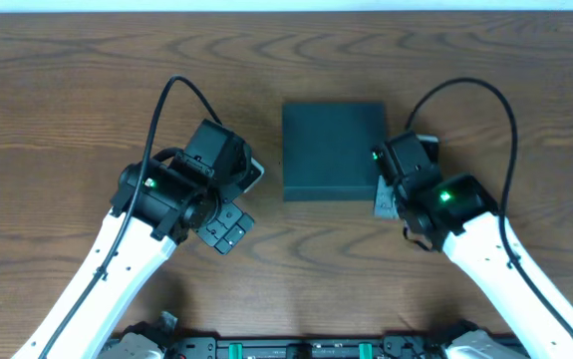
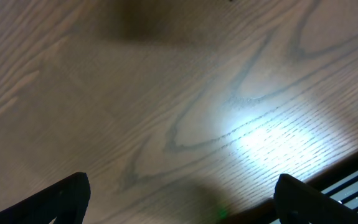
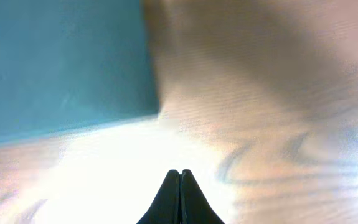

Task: Pack container
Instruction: 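Press the lid's front edge down with the right gripper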

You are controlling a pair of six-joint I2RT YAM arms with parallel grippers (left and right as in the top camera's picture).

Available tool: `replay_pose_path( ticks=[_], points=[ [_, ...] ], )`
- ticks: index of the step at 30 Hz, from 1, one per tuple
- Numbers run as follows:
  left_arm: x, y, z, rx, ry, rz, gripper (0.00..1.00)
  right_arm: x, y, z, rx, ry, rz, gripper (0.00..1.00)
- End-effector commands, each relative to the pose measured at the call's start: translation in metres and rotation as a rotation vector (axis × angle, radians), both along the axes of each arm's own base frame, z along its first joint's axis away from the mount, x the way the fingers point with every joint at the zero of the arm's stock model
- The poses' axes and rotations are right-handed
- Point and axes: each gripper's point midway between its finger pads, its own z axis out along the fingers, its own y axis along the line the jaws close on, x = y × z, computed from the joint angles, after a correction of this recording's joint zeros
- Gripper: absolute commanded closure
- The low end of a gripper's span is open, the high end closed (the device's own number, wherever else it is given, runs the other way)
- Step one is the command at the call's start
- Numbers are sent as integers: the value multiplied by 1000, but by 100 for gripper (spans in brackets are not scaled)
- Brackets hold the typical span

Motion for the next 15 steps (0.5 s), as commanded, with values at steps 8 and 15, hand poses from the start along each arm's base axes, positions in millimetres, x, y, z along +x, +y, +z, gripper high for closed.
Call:
replay_pose_path(
  ticks=[8, 15],
  points=[
    [0, 4, 0, 11, -4, 3, 5, -16, 71, -63, 155, 165, 163, 99],
    [0, 4, 0, 11, -4, 3, 5, 16, 78, -98, 59, 119, 195, 99]
  ],
)
